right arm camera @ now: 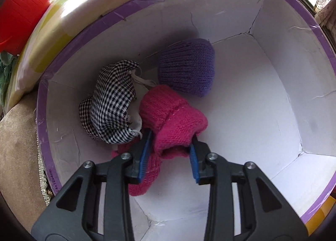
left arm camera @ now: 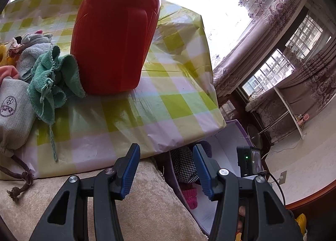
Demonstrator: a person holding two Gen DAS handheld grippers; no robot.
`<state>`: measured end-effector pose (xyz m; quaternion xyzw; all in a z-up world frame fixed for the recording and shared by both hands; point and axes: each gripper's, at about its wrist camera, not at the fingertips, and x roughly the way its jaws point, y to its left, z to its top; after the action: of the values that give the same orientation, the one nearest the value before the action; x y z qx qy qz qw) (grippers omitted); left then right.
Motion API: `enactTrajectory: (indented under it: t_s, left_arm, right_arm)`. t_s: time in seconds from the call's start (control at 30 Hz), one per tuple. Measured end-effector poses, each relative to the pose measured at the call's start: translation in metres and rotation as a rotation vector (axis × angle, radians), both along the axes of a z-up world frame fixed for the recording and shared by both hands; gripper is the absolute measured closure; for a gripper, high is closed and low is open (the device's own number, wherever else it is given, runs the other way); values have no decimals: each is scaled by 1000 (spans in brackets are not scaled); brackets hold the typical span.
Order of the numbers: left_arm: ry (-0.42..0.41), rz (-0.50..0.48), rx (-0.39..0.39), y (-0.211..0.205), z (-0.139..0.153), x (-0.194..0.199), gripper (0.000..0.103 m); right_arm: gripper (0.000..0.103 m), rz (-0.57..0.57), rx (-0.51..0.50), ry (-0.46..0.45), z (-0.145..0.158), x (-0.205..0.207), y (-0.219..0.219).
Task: Organize soft objects
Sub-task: 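Lower the pink knit mitten into the box and open the right tool, then move both open tools back over the pile of soft items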
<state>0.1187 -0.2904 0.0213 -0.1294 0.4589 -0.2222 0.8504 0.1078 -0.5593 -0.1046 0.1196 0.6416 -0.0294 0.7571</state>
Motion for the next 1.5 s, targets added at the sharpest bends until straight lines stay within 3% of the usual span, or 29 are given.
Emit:
enactTrajectory:
  t_s: [0.03, 0.2, 0.43, 0.7, 0.83, 1.13, 1.5]
  left_arm:
    - [0, 0, -2, 1, 0, 0, 49]
    - [-14, 1, 1, 5, 2, -5, 49]
    - [-31, 46, -2, 26, 6, -15, 49]
    - [-62, 137, -14, 70, 12, -31, 49]
    - [-64, 200, -28, 99, 14, -39, 49]
    - [-58, 343, -54, 163, 13, -46, 49]
    - [5, 442, -128, 212, 2, -36, 50]
  right_arm:
    - [34, -1, 1, 16, -2, 1, -1]
    - [25, -3, -26, -20, 8, -4, -2]
    - [24, -38, -70, -47, 33, -32, -8]
    - [24, -122, -133, -208, 109, -66, -8]
    - [24, -66, -124, -297, 138, -64, 25]
    - [24, 160, -47, -376, 130, -28, 129]
    - [24, 372, 8, -440, 144, 5, 224]
